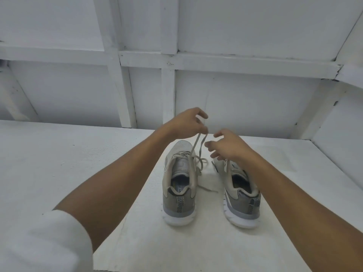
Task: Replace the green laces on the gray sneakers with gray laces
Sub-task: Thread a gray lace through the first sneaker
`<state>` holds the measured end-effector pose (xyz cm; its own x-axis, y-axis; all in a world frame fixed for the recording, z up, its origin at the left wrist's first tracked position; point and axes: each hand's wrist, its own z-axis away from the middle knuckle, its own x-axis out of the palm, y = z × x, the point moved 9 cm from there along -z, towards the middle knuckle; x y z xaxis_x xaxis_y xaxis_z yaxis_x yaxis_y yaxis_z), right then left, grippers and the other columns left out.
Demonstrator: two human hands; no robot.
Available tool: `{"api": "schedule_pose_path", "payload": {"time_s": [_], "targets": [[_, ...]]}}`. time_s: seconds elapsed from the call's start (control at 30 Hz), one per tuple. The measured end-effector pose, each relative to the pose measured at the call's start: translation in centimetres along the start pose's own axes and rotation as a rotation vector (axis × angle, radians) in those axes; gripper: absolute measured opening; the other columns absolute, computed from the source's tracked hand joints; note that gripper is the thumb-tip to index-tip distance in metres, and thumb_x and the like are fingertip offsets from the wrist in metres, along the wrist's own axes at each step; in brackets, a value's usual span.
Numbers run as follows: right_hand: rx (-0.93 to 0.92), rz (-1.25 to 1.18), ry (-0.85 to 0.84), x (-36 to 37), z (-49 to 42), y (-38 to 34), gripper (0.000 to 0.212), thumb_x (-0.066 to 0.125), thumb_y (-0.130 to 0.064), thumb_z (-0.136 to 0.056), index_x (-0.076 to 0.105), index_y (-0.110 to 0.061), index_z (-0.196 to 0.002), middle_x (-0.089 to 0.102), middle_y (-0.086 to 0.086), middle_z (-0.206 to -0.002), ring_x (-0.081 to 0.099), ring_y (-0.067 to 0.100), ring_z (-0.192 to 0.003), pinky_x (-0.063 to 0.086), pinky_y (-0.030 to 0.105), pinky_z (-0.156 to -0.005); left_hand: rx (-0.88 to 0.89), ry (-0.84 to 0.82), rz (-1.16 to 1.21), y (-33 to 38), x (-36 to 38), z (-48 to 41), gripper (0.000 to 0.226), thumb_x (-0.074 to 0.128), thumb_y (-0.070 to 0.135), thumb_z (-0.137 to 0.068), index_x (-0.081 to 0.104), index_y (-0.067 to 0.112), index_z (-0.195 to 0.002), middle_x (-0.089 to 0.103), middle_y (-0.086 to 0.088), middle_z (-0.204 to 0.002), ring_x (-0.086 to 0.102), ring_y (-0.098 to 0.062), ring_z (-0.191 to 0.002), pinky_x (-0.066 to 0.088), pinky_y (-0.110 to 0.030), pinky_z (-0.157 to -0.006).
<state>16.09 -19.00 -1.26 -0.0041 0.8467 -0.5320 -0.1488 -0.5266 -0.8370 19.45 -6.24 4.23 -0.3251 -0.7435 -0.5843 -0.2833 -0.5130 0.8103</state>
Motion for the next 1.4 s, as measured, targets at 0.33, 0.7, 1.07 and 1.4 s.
{"api": "schedule_pose_path", "payload": {"time_s": [0.33,0.7,1.07,1.4], "targets": [[-0.075,-0.161,-0.075,-1.4,-2.1,-2.8,0.018,0.054,-0.020,-0.096,0.064,-0.005,-0.094,0.067,0.004,-0.082,0.062,0.012,-0.058,0.046,0.022,-0.053,0.176,0.026,0.001,5.7,-0.9,4.3,0.038,0.071,0.025,-0.085,0.055,0.022,-0.119,0.074,0.006,-0.087,0.068,-0.012,-0.088,0.053,-0.039,-0.089],[0.094,-0.517,0.108,-5.3,-5.4,-3.1,0.011,0.044,-0.005,-0.097,0.052,-0.005,-0.088,0.053,0.010,-0.075,0.054,0.018,-0.057,0.049,0.023,-0.051,0.182,-0.126,-0.193,2.4,6.0,10.6,0.024,0.065,0.032,-0.090,0.059,0.033,-0.113,0.072,0.017,-0.095,0.064,0.004,-0.080,0.051,-0.025,-0.083],[-0.039,-0.304,0.117,-5.1,-5.9,-4.7,0.015,0.043,-0.014,-0.101,0.049,-0.008,-0.114,0.070,0.003,-0.094,0.042,0.012,-0.051,0.027,0.020,-0.040,0.145,0.251,-0.320,-1.6,2.5,11.8,0.030,0.056,0.048,-0.092,0.066,0.030,-0.114,0.063,0.013,-0.117,0.047,-0.008,-0.111,0.037,-0.028,-0.094],[-0.260,0.133,-0.064,5.3,-2.8,-5.3,0.008,0.065,-0.018,-0.089,0.071,-0.019,-0.083,0.067,-0.005,-0.080,0.056,0.007,-0.068,0.041,0.020,-0.064,-0.270,0.375,-0.161,-11.1,1.0,9.5,0.037,0.046,0.044,-0.098,0.060,0.025,-0.126,0.064,-0.001,-0.119,0.060,-0.015,-0.099,0.045,-0.025,-0.082]]}}
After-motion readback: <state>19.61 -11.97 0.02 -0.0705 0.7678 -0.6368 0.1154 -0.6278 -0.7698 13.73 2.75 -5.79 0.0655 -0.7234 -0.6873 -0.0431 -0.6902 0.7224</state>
